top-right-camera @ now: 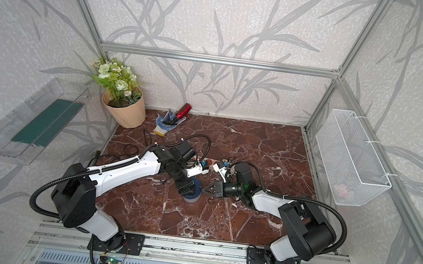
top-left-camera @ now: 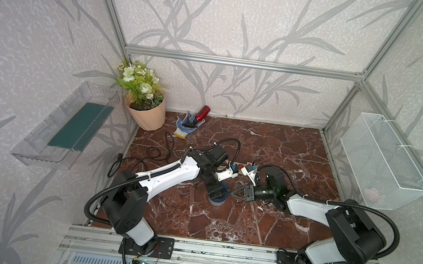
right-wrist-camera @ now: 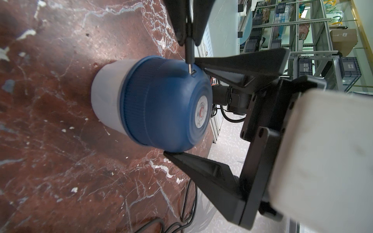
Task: Charge the cordless meat grinders
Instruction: Insert the charging cable into the plug.
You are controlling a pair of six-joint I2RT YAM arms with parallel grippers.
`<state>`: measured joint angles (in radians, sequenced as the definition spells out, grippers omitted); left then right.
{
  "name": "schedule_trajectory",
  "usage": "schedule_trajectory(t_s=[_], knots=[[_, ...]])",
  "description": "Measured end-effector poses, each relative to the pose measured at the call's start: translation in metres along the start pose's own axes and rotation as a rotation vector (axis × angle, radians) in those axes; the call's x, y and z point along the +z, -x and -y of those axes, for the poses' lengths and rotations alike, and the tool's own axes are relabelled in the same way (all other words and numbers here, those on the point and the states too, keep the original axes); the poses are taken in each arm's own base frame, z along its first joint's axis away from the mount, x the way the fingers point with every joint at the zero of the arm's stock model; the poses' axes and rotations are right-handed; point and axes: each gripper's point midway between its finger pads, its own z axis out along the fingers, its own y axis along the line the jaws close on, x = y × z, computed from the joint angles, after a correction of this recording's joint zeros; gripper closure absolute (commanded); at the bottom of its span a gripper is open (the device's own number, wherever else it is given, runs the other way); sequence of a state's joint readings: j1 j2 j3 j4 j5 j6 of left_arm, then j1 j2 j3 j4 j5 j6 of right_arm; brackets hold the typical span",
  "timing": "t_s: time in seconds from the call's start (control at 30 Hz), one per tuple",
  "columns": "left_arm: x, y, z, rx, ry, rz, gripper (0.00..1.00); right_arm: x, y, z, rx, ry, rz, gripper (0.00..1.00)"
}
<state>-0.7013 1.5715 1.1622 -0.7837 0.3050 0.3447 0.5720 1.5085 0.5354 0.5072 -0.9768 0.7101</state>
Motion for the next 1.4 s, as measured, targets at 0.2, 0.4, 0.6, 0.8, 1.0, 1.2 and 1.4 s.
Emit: schedule_trajectory(t_s=[0.2, 0.4, 0.6, 0.8, 1.0, 1.2, 1.4], knots=[[0.0001, -0.0001, -0.0001, 0.000, 0.000, 0.000, 0.16, 0.0050, -0.0038, -0.0041, 0.001, 0.011, -0.014, 1.00], [0.0001, 0.0001, -0.0005, 0.000, 0.002, 0.001, 0.16, 0.0061, -0.0036, -0.0030, 0.006, 0.013, -0.014, 1.00], [0.0001, -0.0004, -0.0019, -0.003, 0.007, -0.001, 0.16, 0.0076, -0.0027, -0.0010, 0.009, 0.015, -0.012, 1.00], [0.0001, -0.0003, -0.0020, -0.003, 0.008, 0.000, 0.16, 0.0076, -0.0028, -0.0008, 0.013, 0.015, -0.011, 1.00], [0.0001, -0.0003, -0.0020, -0.004, 0.008, 0.000, 0.16, 0.0076, -0.0024, -0.0010, 0.019, 0.016, -0.009, 1.00], [0.0000, -0.0006, -0.0032, -0.007, 0.011, 0.000, 0.16, 0.0095, -0.0015, 0.0017, 0.041, 0.028, 0.001, 1.00], [-0.0002, -0.0008, -0.0036, -0.007, 0.015, 0.004, 0.16, 0.0096, -0.0011, 0.0019, 0.062, 0.040, 0.014, 1.00]])
